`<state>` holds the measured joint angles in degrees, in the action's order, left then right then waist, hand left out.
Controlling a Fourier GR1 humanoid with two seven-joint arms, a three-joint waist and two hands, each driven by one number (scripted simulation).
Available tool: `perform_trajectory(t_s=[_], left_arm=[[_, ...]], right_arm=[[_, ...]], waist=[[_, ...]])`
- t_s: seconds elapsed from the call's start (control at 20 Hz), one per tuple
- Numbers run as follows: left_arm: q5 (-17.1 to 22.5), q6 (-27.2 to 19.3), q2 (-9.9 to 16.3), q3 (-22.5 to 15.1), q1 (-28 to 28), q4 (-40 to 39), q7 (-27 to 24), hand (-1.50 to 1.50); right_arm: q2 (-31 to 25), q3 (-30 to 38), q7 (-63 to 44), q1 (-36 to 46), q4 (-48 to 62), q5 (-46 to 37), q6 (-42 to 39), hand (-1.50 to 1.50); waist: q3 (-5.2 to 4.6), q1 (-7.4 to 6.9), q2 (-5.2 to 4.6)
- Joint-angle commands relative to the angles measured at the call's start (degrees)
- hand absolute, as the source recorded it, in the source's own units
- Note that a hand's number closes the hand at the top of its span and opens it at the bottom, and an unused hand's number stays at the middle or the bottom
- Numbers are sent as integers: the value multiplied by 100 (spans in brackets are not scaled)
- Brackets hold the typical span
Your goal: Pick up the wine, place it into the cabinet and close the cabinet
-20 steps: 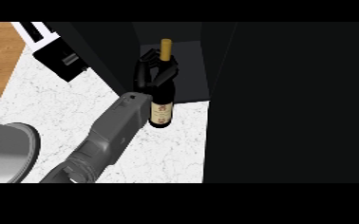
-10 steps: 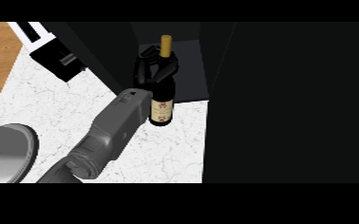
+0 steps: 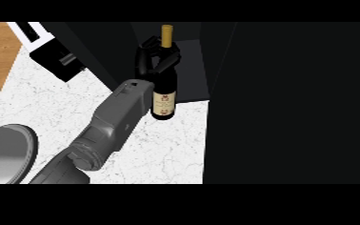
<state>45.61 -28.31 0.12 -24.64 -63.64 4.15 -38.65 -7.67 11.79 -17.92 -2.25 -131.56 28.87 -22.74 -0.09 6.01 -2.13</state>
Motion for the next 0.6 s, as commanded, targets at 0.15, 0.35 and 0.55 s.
perform_trajectory(t_s=[0.15, 0.35, 0.55], left_arm=[[-94, -50, 53, 16, -260, -248, -58, 150], [-23, -219, 84, 125, -429, -318, -80, 150], [-106, -398, 141, 72, -477, -410, -41, 150]], right_arm=[[23, -93, -126, 13, -178, -6, 100, -150], [-94, 48, -61, 128, 4, 55, 15, -150], [-56, 53, -1, 5, -38, 88, -52, -150]], waist=[[-5, -48, -3], [-3, 32, -50], [2, 55, -43]])
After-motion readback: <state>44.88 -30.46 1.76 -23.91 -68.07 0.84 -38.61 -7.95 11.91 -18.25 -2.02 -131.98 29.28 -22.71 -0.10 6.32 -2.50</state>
